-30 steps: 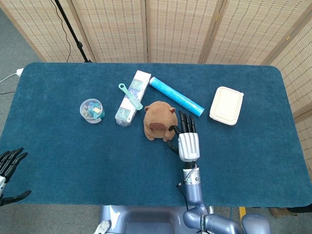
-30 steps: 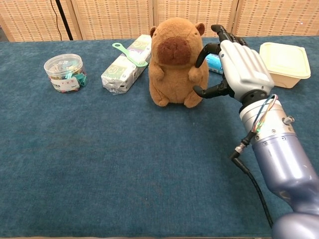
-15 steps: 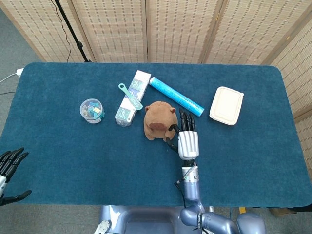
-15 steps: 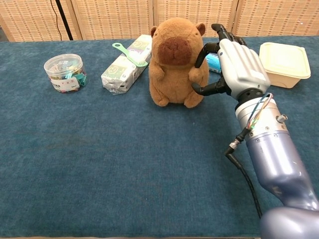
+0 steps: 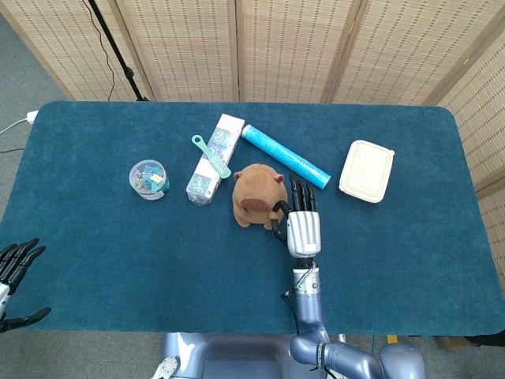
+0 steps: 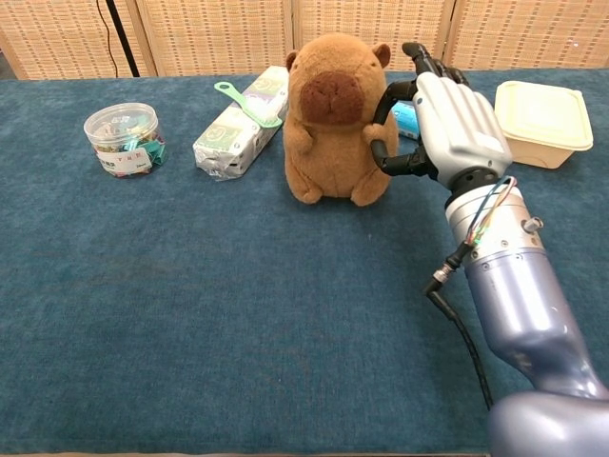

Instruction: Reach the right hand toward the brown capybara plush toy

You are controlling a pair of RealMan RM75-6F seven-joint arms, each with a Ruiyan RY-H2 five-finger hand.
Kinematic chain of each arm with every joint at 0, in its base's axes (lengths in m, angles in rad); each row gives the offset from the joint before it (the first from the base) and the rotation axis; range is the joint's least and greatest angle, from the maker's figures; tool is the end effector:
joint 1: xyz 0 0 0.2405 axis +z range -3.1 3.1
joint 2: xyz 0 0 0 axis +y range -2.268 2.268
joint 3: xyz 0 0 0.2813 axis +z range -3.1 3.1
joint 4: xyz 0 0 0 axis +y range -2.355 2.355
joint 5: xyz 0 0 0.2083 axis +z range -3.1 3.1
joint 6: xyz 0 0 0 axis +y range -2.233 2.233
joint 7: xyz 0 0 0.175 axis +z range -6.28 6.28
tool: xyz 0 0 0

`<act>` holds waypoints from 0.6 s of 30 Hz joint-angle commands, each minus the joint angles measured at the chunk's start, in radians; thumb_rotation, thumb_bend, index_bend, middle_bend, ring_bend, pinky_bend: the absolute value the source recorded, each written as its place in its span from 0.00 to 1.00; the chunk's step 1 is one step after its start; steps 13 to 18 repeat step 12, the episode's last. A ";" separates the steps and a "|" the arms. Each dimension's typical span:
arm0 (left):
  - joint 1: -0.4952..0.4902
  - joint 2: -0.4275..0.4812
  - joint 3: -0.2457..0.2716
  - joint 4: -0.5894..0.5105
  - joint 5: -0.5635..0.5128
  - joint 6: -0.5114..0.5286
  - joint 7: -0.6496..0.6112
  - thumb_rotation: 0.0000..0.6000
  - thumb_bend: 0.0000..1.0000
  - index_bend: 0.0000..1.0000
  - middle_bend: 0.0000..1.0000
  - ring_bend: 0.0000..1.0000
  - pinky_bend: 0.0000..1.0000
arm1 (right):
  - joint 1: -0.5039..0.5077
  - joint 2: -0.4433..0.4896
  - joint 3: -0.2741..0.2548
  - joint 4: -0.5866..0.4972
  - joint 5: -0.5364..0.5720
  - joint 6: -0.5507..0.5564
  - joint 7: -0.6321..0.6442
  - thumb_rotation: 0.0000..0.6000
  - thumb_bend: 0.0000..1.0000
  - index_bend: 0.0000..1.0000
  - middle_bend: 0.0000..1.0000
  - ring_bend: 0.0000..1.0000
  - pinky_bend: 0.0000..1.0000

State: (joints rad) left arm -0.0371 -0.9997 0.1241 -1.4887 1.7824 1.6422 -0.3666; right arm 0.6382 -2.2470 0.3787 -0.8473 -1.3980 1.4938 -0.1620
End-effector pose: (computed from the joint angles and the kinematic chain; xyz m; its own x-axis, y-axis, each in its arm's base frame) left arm -0.3315 0.1572 0.1983 0.2764 0.1185 0.9537 0.9440 -0.2196 -0.2463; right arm -0.1185 -0.3541 -0.0980 0.0737 0.2311 0.9701 -0.9748 -0.1885 0.1190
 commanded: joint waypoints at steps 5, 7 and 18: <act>-0.001 0.001 0.000 0.001 0.000 -0.001 -0.002 1.00 0.00 0.00 0.00 0.00 0.00 | 0.004 0.001 0.000 -0.005 0.001 0.000 -0.003 1.00 0.60 0.56 0.00 0.00 0.00; -0.001 0.001 0.000 0.001 0.000 -0.001 -0.002 1.00 0.00 0.00 0.00 0.00 0.00 | 0.004 0.001 -0.002 -0.008 0.000 0.001 -0.004 1.00 0.60 0.57 0.00 0.00 0.00; 0.000 0.001 0.000 0.004 0.001 0.003 -0.006 1.00 0.00 0.00 0.00 0.00 0.00 | 0.004 0.003 -0.006 -0.017 0.000 0.003 -0.008 1.00 0.59 0.59 0.00 0.00 0.00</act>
